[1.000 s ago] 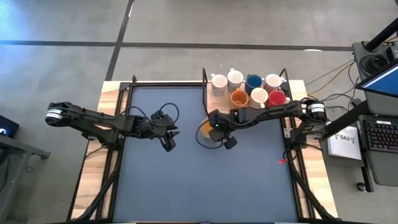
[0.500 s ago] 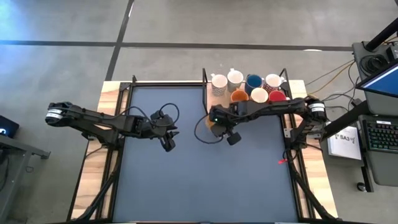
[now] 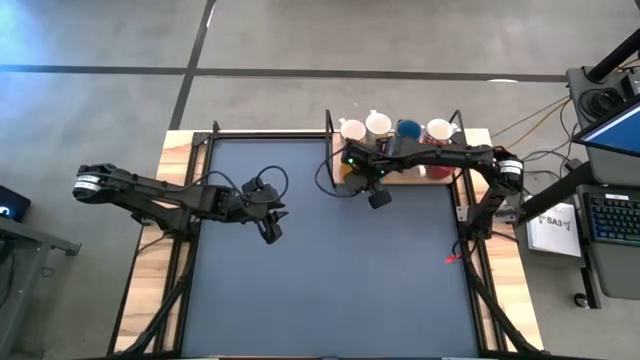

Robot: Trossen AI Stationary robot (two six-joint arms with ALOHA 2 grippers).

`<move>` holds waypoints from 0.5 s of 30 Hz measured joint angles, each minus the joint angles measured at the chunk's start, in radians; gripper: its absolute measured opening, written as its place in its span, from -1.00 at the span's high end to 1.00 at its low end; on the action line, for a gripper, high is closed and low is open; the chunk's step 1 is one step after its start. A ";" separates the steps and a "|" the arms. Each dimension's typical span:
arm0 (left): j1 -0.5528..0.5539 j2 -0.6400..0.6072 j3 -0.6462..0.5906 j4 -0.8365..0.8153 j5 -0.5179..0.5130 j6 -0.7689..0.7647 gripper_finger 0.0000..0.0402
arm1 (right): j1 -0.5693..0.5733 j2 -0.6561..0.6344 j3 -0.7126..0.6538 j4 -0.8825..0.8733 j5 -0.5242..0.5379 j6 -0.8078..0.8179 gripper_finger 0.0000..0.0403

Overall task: Place coffee mugs
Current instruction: Put the yellow mug on the shelf

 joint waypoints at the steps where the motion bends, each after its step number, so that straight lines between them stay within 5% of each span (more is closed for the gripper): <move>1: 0.000 0.000 0.000 0.000 0.000 0.000 0.54 | -0.010 0.000 0.000 0.000 -0.001 0.000 0.93; 15: 0.000 0.000 0.000 0.000 0.000 0.010 0.54 | -0.047 0.007 0.001 0.019 -0.004 -0.029 0.93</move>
